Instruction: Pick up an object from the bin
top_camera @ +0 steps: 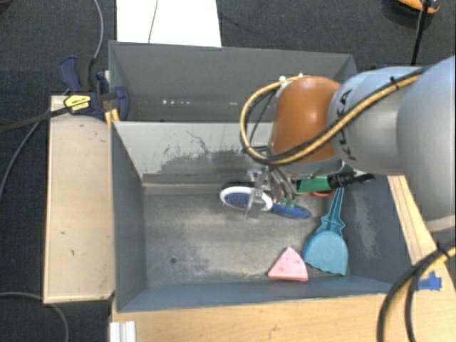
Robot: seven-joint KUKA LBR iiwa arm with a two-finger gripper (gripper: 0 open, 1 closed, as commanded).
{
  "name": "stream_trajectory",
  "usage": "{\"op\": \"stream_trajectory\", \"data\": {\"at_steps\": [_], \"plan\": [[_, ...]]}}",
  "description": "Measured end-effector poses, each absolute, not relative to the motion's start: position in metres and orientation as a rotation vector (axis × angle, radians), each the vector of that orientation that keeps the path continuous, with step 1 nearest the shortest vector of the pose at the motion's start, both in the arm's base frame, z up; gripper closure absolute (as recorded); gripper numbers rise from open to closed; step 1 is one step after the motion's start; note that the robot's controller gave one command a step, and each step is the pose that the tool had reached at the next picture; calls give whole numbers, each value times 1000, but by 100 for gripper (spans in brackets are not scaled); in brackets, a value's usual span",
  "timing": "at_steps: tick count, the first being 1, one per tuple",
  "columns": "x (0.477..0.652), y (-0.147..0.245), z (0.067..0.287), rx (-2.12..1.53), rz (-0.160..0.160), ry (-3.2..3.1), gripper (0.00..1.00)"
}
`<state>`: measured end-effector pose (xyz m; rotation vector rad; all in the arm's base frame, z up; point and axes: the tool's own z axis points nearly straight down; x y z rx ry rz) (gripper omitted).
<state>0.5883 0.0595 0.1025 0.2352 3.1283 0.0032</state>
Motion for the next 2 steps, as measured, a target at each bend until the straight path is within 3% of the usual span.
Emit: {"op": "stream_trajectory", "data": {"at_steps": [2], "plan": [[591,60,133,235,6,3119,100]]}}
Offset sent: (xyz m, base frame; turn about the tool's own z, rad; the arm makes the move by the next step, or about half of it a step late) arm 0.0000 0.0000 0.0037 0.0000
